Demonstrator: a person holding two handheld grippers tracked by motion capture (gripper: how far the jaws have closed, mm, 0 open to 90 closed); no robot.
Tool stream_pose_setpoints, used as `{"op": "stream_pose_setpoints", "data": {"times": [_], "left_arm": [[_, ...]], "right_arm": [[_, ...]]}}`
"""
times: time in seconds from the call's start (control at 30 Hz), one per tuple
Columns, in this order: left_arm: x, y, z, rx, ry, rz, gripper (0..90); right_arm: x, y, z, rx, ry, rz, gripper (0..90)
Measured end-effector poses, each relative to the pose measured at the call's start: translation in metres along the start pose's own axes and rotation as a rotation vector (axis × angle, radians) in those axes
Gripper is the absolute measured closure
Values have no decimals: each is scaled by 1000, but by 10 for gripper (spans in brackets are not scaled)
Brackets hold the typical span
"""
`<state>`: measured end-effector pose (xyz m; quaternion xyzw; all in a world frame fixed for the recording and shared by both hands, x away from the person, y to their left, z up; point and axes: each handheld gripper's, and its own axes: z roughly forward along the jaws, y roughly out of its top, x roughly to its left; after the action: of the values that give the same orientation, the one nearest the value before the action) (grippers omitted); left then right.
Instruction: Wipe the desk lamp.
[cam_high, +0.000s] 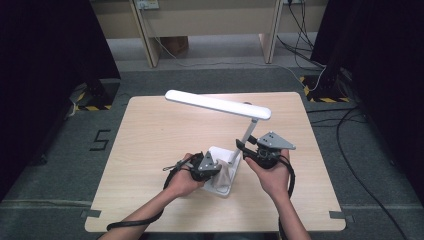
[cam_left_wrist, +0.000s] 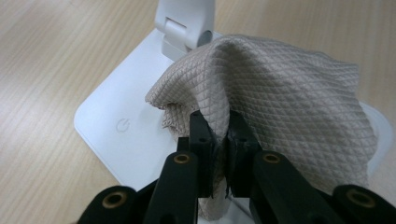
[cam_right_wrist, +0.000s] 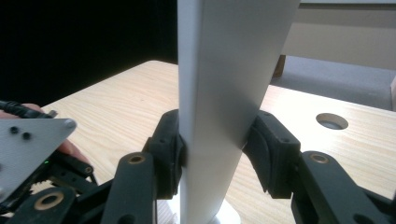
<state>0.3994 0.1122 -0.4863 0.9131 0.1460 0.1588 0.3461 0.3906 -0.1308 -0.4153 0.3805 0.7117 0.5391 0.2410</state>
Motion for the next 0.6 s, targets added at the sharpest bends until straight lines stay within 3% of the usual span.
{"op": "stream_pose_setpoints", "data": {"times": [0.6], "left_arm": [[-20,-8,-22,35,-68,51,831]], "right_arm": [[-1,1,1,3,7,-3,568]]}}
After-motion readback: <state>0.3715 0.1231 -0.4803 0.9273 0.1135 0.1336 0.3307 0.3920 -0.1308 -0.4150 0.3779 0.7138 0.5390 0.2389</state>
